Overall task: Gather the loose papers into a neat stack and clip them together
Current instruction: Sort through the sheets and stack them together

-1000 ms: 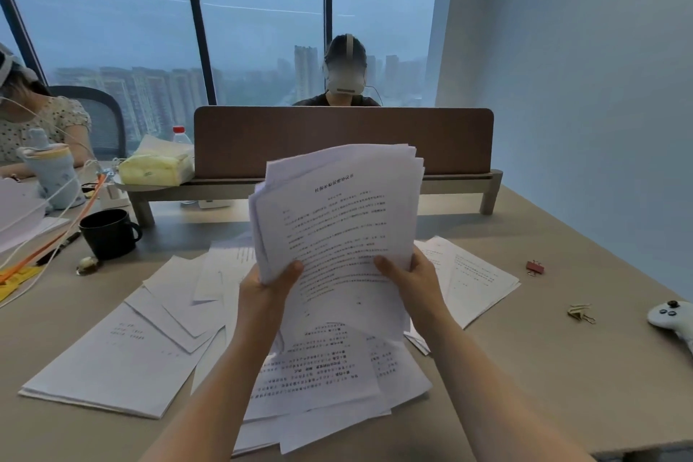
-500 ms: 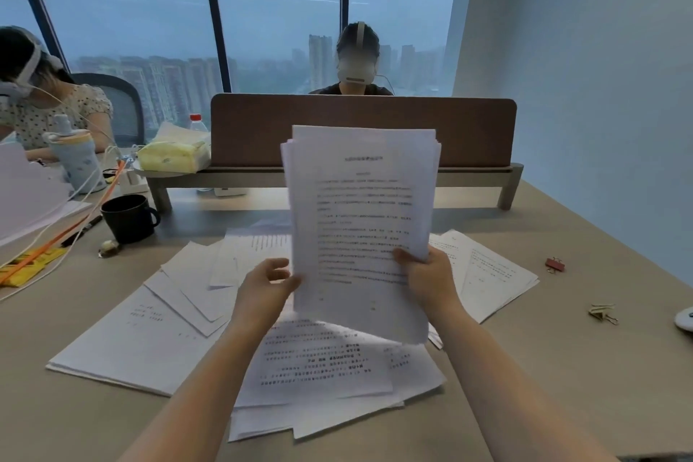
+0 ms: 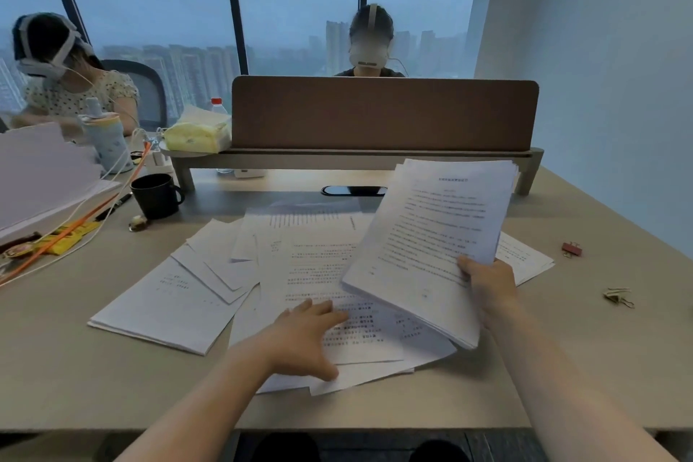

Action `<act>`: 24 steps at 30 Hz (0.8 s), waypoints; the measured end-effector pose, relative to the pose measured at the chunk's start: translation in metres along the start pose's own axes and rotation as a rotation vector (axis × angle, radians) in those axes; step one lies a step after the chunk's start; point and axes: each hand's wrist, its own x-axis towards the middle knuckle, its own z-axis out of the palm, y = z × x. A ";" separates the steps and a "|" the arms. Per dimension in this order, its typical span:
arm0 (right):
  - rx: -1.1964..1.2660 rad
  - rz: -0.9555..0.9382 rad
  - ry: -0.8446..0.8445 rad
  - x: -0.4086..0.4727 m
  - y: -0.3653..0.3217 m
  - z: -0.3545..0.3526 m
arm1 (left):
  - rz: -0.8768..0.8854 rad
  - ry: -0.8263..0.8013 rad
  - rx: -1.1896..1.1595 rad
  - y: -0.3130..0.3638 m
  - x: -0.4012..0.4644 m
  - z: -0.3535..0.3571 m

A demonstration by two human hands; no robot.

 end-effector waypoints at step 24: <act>0.334 0.114 0.132 0.007 0.031 -0.035 | 0.123 0.233 0.231 0.062 0.009 0.021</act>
